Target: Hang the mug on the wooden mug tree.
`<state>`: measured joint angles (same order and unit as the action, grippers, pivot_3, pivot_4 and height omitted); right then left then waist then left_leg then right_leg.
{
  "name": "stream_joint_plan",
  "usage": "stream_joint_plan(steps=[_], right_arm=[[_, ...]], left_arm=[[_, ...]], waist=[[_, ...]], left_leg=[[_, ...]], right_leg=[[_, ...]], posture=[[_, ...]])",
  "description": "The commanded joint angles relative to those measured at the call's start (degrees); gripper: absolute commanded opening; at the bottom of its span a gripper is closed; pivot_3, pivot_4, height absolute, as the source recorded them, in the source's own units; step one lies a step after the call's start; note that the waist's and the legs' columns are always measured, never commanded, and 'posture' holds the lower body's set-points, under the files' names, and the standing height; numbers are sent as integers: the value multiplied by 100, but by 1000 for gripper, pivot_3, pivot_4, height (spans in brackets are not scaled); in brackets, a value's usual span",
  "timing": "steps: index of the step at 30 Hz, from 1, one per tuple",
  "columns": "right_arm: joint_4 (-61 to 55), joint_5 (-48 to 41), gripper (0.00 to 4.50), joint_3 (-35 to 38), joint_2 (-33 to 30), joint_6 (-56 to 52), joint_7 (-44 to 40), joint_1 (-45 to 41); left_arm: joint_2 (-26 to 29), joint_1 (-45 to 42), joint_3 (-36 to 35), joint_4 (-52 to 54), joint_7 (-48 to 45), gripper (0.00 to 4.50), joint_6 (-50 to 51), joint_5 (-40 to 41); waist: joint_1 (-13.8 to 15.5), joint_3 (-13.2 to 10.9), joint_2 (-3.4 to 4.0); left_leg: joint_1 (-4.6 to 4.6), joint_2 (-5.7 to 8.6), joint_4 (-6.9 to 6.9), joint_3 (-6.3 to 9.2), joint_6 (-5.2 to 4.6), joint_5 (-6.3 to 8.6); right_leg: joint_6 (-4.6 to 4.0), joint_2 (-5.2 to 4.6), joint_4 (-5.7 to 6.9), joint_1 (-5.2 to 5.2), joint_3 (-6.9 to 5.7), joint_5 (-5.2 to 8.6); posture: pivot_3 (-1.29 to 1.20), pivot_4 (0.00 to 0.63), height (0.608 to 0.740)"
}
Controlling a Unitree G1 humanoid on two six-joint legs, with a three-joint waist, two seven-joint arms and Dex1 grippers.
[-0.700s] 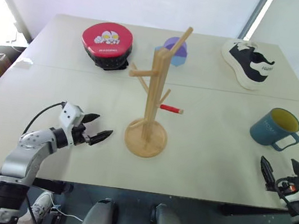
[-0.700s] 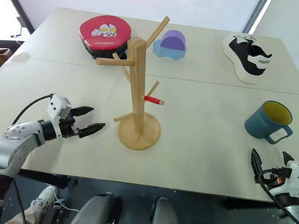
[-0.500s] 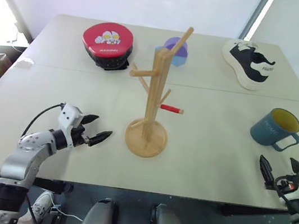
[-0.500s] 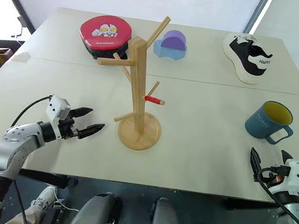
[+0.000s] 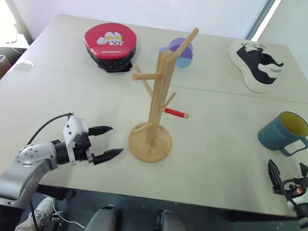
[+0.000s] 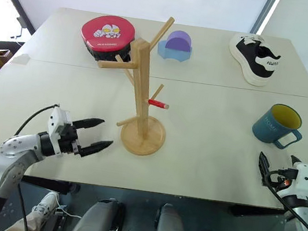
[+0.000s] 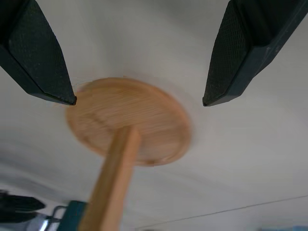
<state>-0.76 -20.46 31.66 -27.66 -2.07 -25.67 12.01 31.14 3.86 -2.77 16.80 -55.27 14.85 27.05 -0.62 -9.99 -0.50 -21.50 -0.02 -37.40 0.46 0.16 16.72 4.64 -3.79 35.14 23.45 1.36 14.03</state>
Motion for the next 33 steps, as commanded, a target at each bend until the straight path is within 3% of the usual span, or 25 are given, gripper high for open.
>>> stream_joint_plan(steps=[1,11,33], right_arm=[[-7,43,4459,75,62,152,206,-116],[720,504,4459,75,83,412,958,-743],[2374,585,4459,53,-130,766,1558,-2039]], left_arm=[[-16,23,365,705,-52,4500,81,126],[-102,-74,1015,1242,130,4500,82,-57],[39,61,963,1346,305,4500,-147,-107]], waist=[[3,0,0],[-9,2,4],[-19,2,4]], left_leg=[[0,0,3,-1,0,0],[7,5,2,-7,-2,-2],[12,7,-8,-15,-4,-3]], right_leg=[[-1,0,0,1,0,0],[-1,13,2,-3,0,1],[3,45,9,-9,0,-1]], posture=[[0,150,735],[0,150,735],[0,150,735]])
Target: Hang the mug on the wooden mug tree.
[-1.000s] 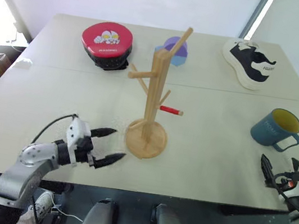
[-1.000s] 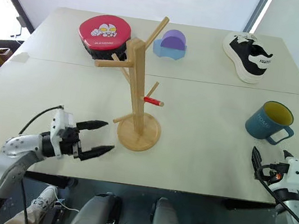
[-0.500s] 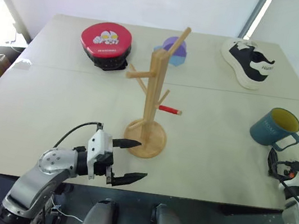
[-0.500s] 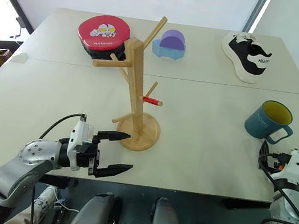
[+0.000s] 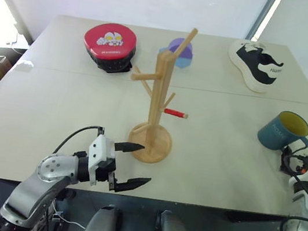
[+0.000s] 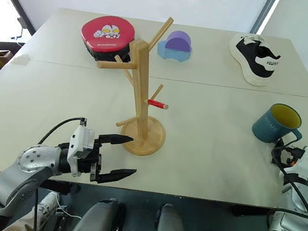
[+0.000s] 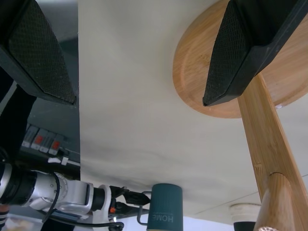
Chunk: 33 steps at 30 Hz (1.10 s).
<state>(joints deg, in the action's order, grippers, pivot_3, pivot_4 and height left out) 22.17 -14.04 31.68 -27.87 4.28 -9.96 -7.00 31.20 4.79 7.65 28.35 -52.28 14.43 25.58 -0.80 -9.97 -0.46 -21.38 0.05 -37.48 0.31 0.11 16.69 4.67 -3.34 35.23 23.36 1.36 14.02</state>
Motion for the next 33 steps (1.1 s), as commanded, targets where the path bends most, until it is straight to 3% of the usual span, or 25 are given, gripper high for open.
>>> stream_joint_plan(steps=[1,3,9,10,15,20,25,30,33], right_arm=[[154,-100,4230,46,-105,120,-56,-203],[243,-168,3563,45,-98,131,-138,-285],[192,-362,343,-3,-38,107,-477,-337],[168,-388,44,-14,-28,103,-518,-334],[-518,-367,44,-314,-25,60,-862,-87],[-2535,558,44,-1585,-693,286,-1932,928],[-4240,565,44,-2124,-1093,12,-2502,1440],[-5224,514,44,-2350,-1349,-457,-2754,1334],[-5683,279,44,-2353,-1520,-969,-2850,760]], left_arm=[[36,-40,-77,189,7,4500,-104,40],[38,-48,-72,187,10,4500,-105,40],[40,-7,-101,219,54,4500,-88,57],[42,-4,-102,220,58,4500,-87,59],[61,58,-134,282,115,4500,-61,77],[98,199,-472,138,205,4500,-52,226],[31,140,-1030,-444,178,4500,-147,503],[175,-23,-1349,-956,-169,4500,-351,557],[364,-254,-1535,-1222,-415,4500,-300,659]], waist=[[-2,0,0],[-2,0,0],[-2,0,0],[-2,0,0],[-1,0,1],[-2,0,8],[14,-3,5],[16,-6,-11],[21,-11,-21]], left_leg=[[0,0,-1,0,0,0],[0,0,-1,0,0,0],[1,-1,-2,0,0,0],[1,-1,-2,0,0,0],[1,-2,-6,0,0,0],[1,-3,-5,2,0,0],[2,-13,-24,7,0,0],[-3,-14,-51,10,0,0],[-4,-12,-58,9,0,0]], right_leg=[[0,0,1,0,0,0],[0,0,2,0,0,0],[1,1,3,-1,1,-1],[1,1,3,-1,1,-1],[1,2,6,-2,1,-1],[2,0,17,3,1,0],[2,12,22,-1,-3,1],[2,13,27,-6,-7,1],[1,8,26,-9,-7,1]], posture=[[0,150,735],[0,150,735],[0,150,735],[0,150,735],[0,150,735],[0,150,735],[0,150,735],[0,150,735],[0,150,735]])
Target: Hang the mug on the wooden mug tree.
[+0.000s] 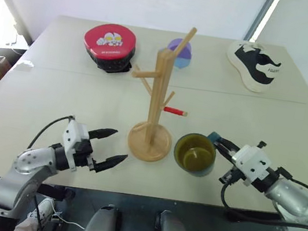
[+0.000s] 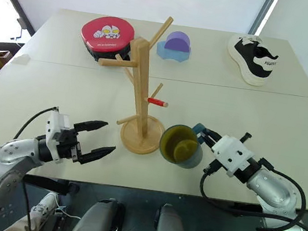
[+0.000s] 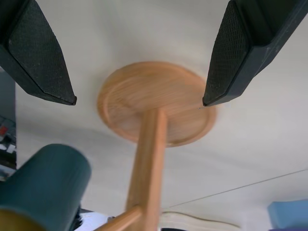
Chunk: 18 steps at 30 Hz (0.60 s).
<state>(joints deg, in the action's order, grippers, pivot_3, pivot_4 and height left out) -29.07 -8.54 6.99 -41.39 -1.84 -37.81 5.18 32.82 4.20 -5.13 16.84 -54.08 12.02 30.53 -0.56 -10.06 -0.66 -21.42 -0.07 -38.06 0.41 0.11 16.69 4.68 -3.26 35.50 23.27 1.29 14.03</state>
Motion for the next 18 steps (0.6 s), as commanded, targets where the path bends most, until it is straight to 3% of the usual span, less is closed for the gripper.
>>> stream_joint_plan(steps=[1,18], right_arm=[[-653,-323,44,133,-204,-498,-84,-620],[-1419,-583,44,-205,-759,-1773,-594,-2027]], left_arm=[[255,-245,-286,-121,-307,4500,-51,181],[651,-714,-478,354,-602,4500,723,890]], waist=[[-3,-1,0],[-12,-2,-2]], left_leg=[[-2,0,-2,0,0,0],[-10,5,10,5,-3,4]], right_leg=[[-1,-3,0,2,0,0],[-1,-32,-5,10,-8,0]], posture=[[0,150,735],[0,150,735]])
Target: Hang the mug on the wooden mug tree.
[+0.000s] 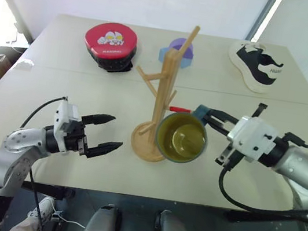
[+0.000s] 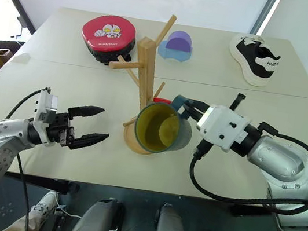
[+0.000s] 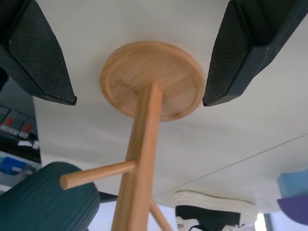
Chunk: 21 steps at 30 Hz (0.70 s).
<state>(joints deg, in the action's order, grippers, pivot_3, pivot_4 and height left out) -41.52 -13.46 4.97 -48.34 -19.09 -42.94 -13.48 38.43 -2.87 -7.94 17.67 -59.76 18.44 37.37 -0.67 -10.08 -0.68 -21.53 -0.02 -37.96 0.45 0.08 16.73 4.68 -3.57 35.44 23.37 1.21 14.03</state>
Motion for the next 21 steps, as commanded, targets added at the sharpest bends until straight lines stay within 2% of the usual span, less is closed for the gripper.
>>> stream_joint_plan(steps=[1,20,21], right_arm=[[-152,-93,44,-36,-66,-73,-100,-214],[874,341,44,-868,169,103,-298,-1068],[908,352,336,-864,185,113,-303,-1086]], left_arm=[[113,5,-233,319,-27,4500,123,256],[202,213,-666,1180,379,4500,598,841],[203,211,-672,1200,397,4500,610,857]], waist=[[3,0,0],[8,-2,-1],[9,-2,-1]], left_leg=[[-1,0,0,0,0,0],[-2,0,0,0,0,0],[-2,0,0,0,0,0]], right_leg=[[0,0,0,0,1,0],[-1,-2,-2,1,2,0],[-1,-2,-2,1,2,0]], posture=[[0,150,735],[0,150,735],[0,150,735]])
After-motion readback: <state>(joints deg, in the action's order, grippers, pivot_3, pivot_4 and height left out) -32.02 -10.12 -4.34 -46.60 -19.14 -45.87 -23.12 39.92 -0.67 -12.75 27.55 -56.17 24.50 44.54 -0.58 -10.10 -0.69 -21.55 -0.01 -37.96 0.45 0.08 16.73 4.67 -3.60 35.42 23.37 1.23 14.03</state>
